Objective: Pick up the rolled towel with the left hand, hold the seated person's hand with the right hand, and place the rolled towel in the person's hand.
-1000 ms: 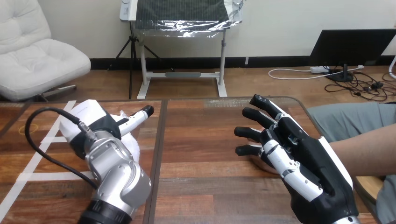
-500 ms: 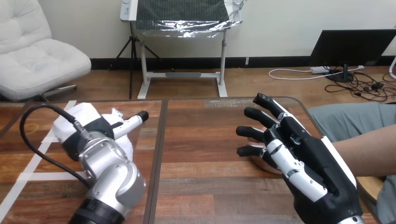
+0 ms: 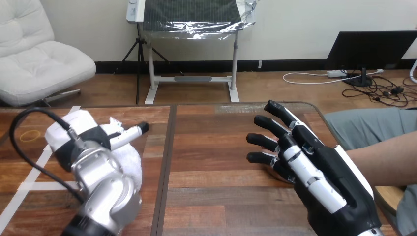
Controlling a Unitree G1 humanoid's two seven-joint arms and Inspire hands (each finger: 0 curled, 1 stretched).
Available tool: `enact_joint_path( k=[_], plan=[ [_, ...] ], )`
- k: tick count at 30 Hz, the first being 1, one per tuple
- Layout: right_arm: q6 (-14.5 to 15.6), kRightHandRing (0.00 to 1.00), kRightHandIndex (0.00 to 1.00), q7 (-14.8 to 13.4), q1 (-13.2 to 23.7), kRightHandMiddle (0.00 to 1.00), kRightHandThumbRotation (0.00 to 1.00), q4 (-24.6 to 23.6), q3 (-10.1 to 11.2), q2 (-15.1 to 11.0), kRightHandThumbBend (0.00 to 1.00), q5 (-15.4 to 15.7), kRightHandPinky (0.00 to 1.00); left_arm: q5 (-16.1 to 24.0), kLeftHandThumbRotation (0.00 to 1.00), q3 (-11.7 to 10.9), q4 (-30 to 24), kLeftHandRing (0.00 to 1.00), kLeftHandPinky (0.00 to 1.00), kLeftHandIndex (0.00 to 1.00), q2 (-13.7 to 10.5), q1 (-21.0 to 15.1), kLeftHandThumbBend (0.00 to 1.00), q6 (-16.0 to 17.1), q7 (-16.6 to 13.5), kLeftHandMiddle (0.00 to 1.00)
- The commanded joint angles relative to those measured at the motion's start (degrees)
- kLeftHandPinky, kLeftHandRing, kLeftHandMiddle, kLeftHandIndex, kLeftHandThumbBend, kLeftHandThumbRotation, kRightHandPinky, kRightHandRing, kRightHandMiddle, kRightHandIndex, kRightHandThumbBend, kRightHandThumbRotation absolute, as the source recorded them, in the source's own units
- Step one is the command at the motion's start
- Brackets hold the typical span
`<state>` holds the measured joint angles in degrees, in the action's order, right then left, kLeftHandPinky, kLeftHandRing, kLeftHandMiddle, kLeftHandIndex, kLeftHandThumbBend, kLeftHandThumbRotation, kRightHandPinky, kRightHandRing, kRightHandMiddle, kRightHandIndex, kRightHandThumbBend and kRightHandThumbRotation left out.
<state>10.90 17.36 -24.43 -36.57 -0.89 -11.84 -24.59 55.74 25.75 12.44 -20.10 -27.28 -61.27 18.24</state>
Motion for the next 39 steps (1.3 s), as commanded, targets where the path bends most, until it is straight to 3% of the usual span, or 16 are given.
enact_joint_path(
  k=[1,13,19,27,32,39],
  plan=[
    [1.42,0.84,0.95,1.08,3.28,0.92,0.65,-3.93,1.32,-0.5,0.3,-5.07,0.75,1.83,1.0,1.95,-4.16,0.18,0.12,0.85,-2.48,1.53,1.0,1.06,0.98,0.33],
    [3.63,0.82,0.96,1.2,3.75,0.92,0.76,-5.91,2.26,-1.15,0.37,-9.63,0.72,3.04,1.0,2.97,-7.09,0.16,0.09,0.86,-4.04,4.38,0.99,0.97,3.73,0.3],
    [4.4,0.79,0.95,1.24,4.16,0.91,0.79,-6.61,2.5,-1.46,0.4,-11.51,0.69,3.52,1.0,4.32,-7.06,0.22,0.14,0.87,-5.36,4.88,0.94,1.65,7.0,0.36],
    [4.33,0.79,0.96,0.91,3.91,0.91,0.81,-7.25,2.6,-2.4,0.4,-11.18,0.67,5.25,1.0,5.76,-7.61,0.32,0.22,0.78,-6.41,5.53,0.88,1.64,10.79,0.45],
    [4.36,0.79,0.95,0.94,3.82,0.9,0.8,-7.23,2.81,-2.77,0.41,-11.38,0.66,5.39,1.0,5.93,-7.78,0.39,0.28,0.76,-6.68,6.11,0.84,2.17,11.7,0.51],
    [4.33,0.79,0.96,1.36,3.86,0.91,0.78,-7.1,3.22,-3.46,0.41,-11.2,0.64,5.07,1.0,5.5,-7.72,0.42,0.32,0.78,-6.48,7.22,0.83,3.12,10.73,0.55]
  ],
)
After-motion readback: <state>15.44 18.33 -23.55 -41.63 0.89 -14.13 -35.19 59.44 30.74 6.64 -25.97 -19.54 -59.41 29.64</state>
